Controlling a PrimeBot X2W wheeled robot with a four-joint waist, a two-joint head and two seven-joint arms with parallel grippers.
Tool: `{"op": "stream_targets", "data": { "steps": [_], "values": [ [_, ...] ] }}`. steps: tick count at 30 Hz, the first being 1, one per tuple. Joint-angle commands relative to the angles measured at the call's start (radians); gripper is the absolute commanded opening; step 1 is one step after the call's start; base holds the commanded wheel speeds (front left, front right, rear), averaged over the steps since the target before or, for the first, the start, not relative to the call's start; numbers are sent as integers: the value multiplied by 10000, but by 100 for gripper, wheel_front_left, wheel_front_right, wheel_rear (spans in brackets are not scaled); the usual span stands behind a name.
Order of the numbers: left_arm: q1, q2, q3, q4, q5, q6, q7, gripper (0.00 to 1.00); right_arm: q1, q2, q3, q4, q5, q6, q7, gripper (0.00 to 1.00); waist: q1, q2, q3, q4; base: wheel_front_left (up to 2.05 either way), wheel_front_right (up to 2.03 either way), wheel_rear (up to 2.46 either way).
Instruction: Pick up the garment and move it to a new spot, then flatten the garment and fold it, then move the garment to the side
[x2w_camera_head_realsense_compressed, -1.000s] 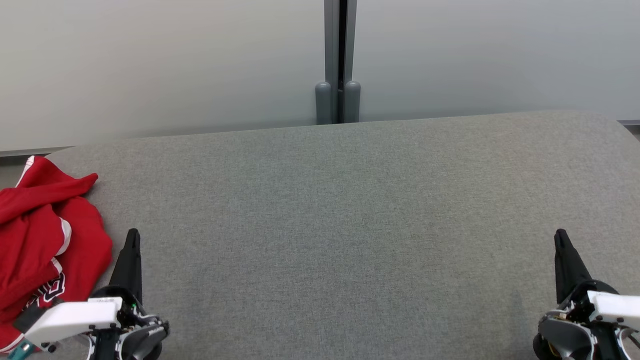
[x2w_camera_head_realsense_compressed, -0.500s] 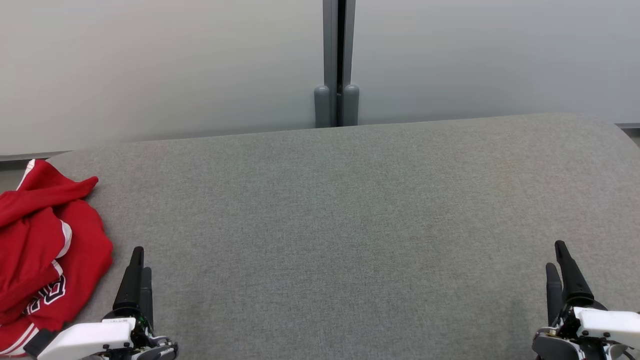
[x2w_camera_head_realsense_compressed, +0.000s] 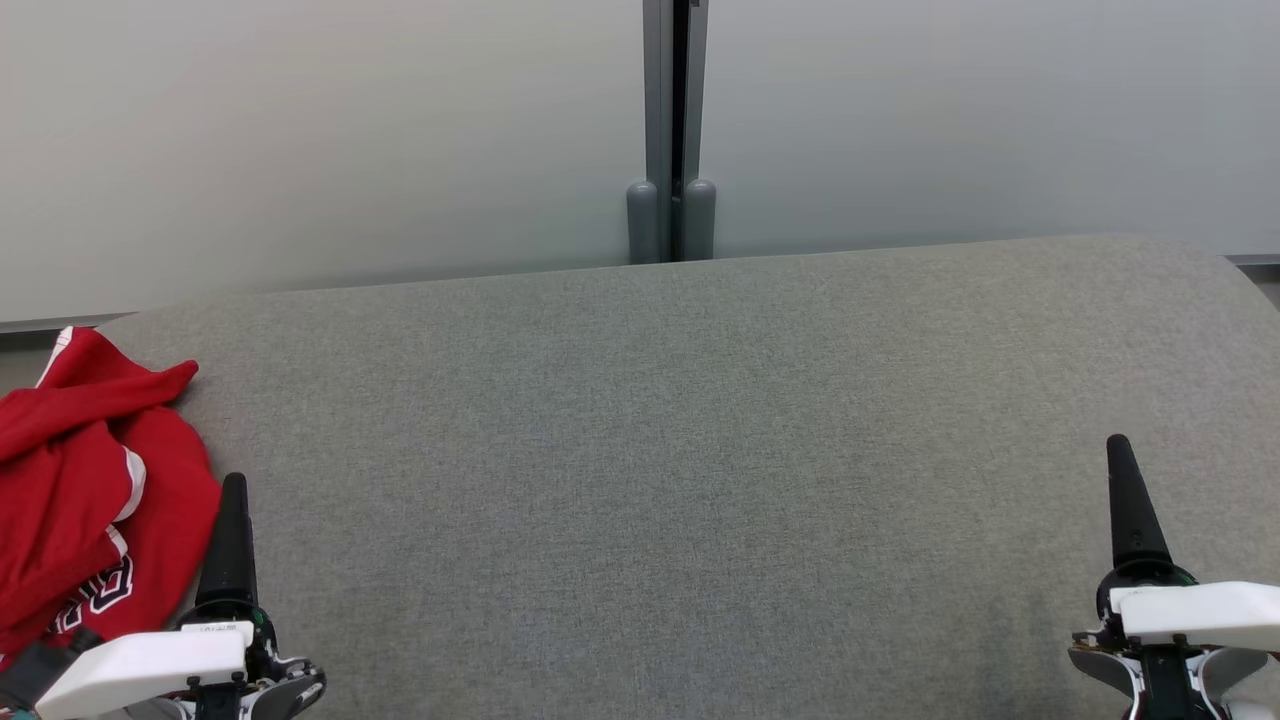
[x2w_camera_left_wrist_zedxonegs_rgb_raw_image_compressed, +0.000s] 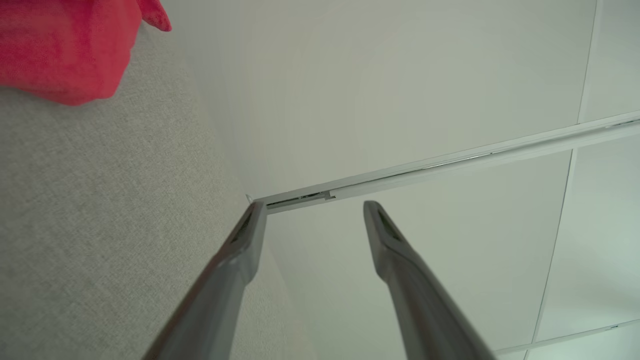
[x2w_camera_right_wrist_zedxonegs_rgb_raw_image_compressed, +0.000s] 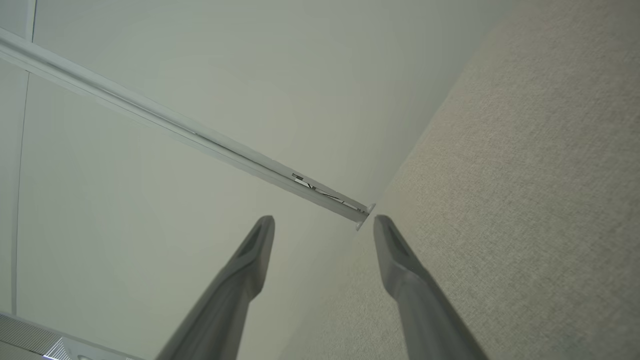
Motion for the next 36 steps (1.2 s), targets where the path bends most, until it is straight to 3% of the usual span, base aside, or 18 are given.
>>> {"op": "stream_targets", "data": {
  "steps": [1,15,24,36],
  "values": [
    [-295,98,54,-318,386,59,-98,100,-259,-102,47,-341,-595,1,-143,100,0,0,-9,2,0,0,0],
    [-166,116,-393,-1530,2781,746,-577,100,-282,-129,513,-1092,-3738,1,-624,100,0,0,-82,17,0,0,0],
    [34,127,-969,-1984,4407,949,-879,100,-222,-185,794,-1037,-5362,2,-919,100,0,0,-145,3,0,0,0],
    [77,139,-1736,-2046,7382,1226,-1230,100,-265,-148,1003,-1079,-7659,2,-1270,100,0,0,-171,0,0,0,0]
  ]
}}
